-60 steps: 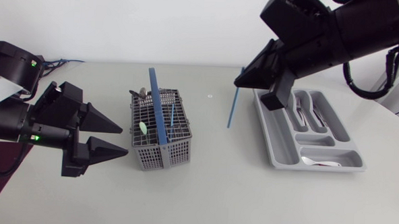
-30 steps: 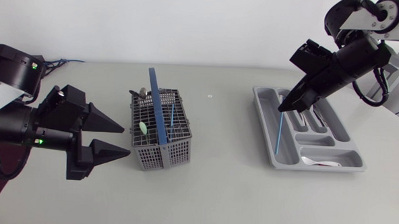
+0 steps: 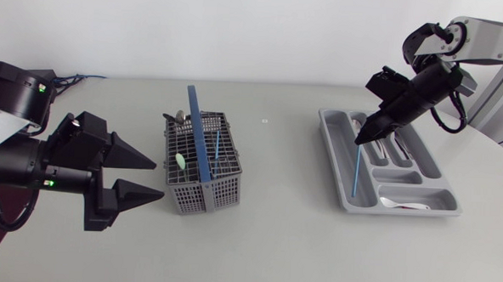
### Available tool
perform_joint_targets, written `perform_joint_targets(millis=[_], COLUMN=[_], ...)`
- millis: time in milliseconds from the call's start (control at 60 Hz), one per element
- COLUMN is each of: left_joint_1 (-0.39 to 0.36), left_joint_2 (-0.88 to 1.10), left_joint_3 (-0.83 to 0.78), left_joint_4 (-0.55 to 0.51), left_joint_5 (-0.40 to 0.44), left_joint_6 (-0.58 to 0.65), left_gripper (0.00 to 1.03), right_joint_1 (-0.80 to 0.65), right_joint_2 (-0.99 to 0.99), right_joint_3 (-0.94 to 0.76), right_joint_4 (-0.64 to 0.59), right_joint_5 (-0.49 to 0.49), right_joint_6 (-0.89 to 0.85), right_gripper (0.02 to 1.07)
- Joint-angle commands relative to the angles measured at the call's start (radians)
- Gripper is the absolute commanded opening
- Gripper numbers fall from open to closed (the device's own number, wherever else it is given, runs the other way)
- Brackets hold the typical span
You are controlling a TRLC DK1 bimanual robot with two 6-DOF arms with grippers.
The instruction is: Unload the cutlery basket into the drawer organizer.
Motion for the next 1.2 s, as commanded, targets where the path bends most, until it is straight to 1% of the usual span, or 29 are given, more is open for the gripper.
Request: perform_joint_targets(millis=[0, 117, 217, 250, 283, 333, 400, 433, 483, 517, 567, 600, 667, 717, 750, 800, 850, 933, 1050, 1183], left_joint_1=[0.000, -0.003, -0.001, -0.003, -0.001, -0.001, -0.001, -0.001, 0.000, 0.000, 0.000, 0.002, 0.002, 0.003, 0.005, 0.005, 0.005, 0.005, 0.006, 0.008], left_joint_2=[-0.011, -0.011, -0.010, -0.010, -0.010, -0.010, -0.010, -0.011, -0.011, -0.011, -0.011, -0.013, -0.019, -0.022, -0.022, -0.024, -0.025, -0.033, -0.038, -0.045], left_joint_3=[-0.024, -0.029, -0.032, -0.033, -0.033, -0.035, -0.035, -0.035, -0.035, -0.035, -0.035, -0.036, -0.041, -0.042, -0.044, -0.047, -0.050, -0.059, -0.065, -0.079], left_joint_4=[0.005, 0.009, 0.015, 0.015, 0.017, 0.018, 0.020, 0.020, 0.020, 0.020, 0.020, 0.020, 0.020, 0.020, 0.020, 0.020, 0.020, 0.023, 0.025, 0.026], left_joint_5=[-0.008, -0.008, -0.008, -0.008, -0.008, -0.008, -0.008, -0.008, -0.008, -0.008, -0.008, -0.008, -0.008, -0.008, -0.008, -0.008, -0.008, -0.008, -0.008, -0.008], left_joint_6=[-0.014, -0.014, -0.012, -0.012, -0.012, -0.012, -0.012, -0.012, -0.012, -0.012, -0.012, -0.012, -0.012, -0.011, -0.011, -0.009, -0.009, -0.009, -0.008, -0.003], left_gripper=[0.98, 0.98, 0.98, 0.98, 0.98, 0.98, 0.98, 0.98, 0.98, 0.98, 0.98, 0.98, 0.98, 0.98, 0.98, 0.98, 0.98, 0.98, 0.98, 0.98], right_joint_1=[-0.011, -0.025, -0.036, -0.036, -0.036, -0.034, -0.029, -0.026, -0.022, -0.022, -0.016, -0.011, 0.007, 0.030, 0.049, 0.092, 0.132, 0.224, 0.333, 0.431], right_joint_2=[0.048, 0.095, 0.126, 0.134, 0.143, 0.149, 0.151, 0.151, 0.149, 0.148, 0.137, 0.118, 0.066, 0.000, -0.050, -0.124, -0.172, -0.256, -0.311, -0.326], right_joint_3=[0.032, 0.057, 0.078, 0.083, 0.084, 0.083, 0.084, 0.086, 0.087, 0.091, 0.087, 0.078, 0.055, 0.023, -0.014, -0.071, -0.106, -0.192, -0.264, -0.328], right_joint_4=[0.008, 0.053, 0.086, 0.097, 0.115, 0.137, 0.165, 0.174, 0.186, 0.189, 0.209, 0.224, 0.244, 0.257, 0.287, 0.341, 0.355, 0.418, 0.481, 0.551], right_joint_5=[-0.002, 0.005, 0.021, 0.021, 0.028, 0.041, 0.054, 0.055, 0.060, 0.061, 0.090, 0.090, 0.080, 0.031, 0.005, 0.005, -0.003, -0.014, -0.026, -0.055], right_joint_6=[0.040, 0.080, 0.106, 0.111, 0.127, 0.137, 0.154, 0.158, 0.166, 0.170, 0.177, 0.178, 0.180, 0.172, 0.166, 0.157, 0.141, 0.126, 0.120, 0.132], right_gripper=[0.08, 0.09, 0.11, 0.17, 0.25, 0.29, 0.40, 0.54, 0.70, 0.78, 0.85, 0.88, 0.91, 0.92, 0.92, 0.92, 0.92, 0.92, 0.92, 0.92])
